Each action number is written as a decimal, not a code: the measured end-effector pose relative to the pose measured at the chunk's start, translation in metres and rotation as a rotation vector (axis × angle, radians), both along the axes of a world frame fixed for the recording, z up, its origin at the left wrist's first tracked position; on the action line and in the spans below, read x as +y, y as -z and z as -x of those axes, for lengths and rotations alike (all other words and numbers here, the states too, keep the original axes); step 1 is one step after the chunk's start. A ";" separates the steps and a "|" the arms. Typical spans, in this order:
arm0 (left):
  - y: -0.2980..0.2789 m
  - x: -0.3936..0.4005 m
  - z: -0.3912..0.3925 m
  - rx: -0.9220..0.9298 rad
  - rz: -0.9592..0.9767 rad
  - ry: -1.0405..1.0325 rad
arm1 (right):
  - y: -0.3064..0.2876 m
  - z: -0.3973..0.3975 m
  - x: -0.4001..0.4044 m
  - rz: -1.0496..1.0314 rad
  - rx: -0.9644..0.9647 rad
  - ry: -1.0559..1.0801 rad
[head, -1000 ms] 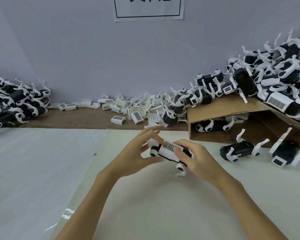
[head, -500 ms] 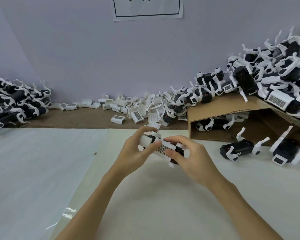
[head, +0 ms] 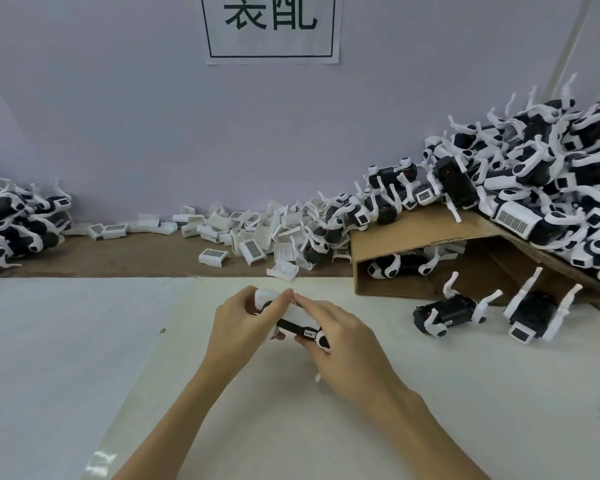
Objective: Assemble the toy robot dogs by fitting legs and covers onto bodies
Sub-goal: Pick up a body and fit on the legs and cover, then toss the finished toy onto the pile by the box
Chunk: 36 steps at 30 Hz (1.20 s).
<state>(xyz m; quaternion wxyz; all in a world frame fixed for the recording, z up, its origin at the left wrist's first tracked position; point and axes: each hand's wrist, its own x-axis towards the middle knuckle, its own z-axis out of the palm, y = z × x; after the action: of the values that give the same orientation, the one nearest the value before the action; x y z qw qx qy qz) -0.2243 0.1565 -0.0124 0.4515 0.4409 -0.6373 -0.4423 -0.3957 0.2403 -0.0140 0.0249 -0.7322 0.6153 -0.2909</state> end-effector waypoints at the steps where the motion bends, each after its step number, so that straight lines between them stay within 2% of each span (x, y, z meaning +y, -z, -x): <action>1: 0.000 -0.002 -0.001 -0.009 -0.049 0.030 | 0.000 -0.001 0.000 -0.002 0.019 0.027; 3: -0.002 -0.004 -0.007 -0.032 -0.107 0.107 | 0.000 -0.001 0.001 -0.059 -0.033 0.033; 6: -0.009 -0.011 -0.020 0.040 -0.030 0.097 | -0.037 0.021 -0.008 -0.243 -0.390 0.004; 8: -0.011 -0.017 -0.027 0.116 0.035 -0.001 | -0.086 0.062 -0.029 -0.116 -0.792 0.035; 10: -0.007 -0.022 -0.030 0.104 0.021 -0.076 | -0.144 0.103 -0.043 0.021 -1.380 0.016; 11: -0.003 -0.024 -0.030 0.082 -0.002 -0.091 | -0.164 0.117 -0.047 0.027 -1.603 -0.024; 12: 0.000 -0.026 -0.030 0.059 -0.020 -0.097 | -0.175 0.124 -0.048 -0.009 -1.689 -0.043; 14: 0.007 -0.031 -0.027 0.003 -0.041 -0.104 | -0.165 0.113 -0.050 -0.089 -1.552 0.002; 16: 0.014 -0.035 -0.024 -0.070 -0.041 -0.104 | -0.124 0.079 -0.054 -0.152 -1.399 -0.011; 18: 0.021 -0.034 -0.020 -0.166 0.012 -0.103 | -0.073 0.036 -0.056 -0.249 -1.386 -0.055; 22: 0.025 -0.029 -0.018 -0.329 0.179 -0.194 | -0.003 -0.038 -0.074 -0.468 -1.602 -0.042; 25: 0.020 -0.030 -0.024 -0.326 0.150 -0.300 | 0.015 -0.074 -0.098 -0.543 -1.873 -0.113; 28: 0.007 -0.045 -0.054 -0.409 0.132 -0.420 | 0.020 -0.099 -0.117 -0.581 -2.013 -0.191; 30: -0.005 -0.065 -0.091 -0.631 0.110 -0.503 | 0.024 -0.108 -0.123 -0.651 -2.082 -0.273; 33: -0.023 -0.091 -0.162 -1.108 0.012 -0.717 | 0.026 -0.110 -0.123 -0.735 -2.052 -0.378; 36: -0.032 -0.107 -0.231 -1.550 -0.243 -0.819 | 0.022 -0.111 -0.119 -0.734 -2.041 -0.410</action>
<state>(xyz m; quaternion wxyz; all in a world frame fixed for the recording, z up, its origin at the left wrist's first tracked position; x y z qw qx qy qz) 0.0072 0.0495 0.0195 -0.0344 0.8553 -0.5046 0.1127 -0.2847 0.1211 -0.0361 0.7849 -0.1842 0.2212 -0.5487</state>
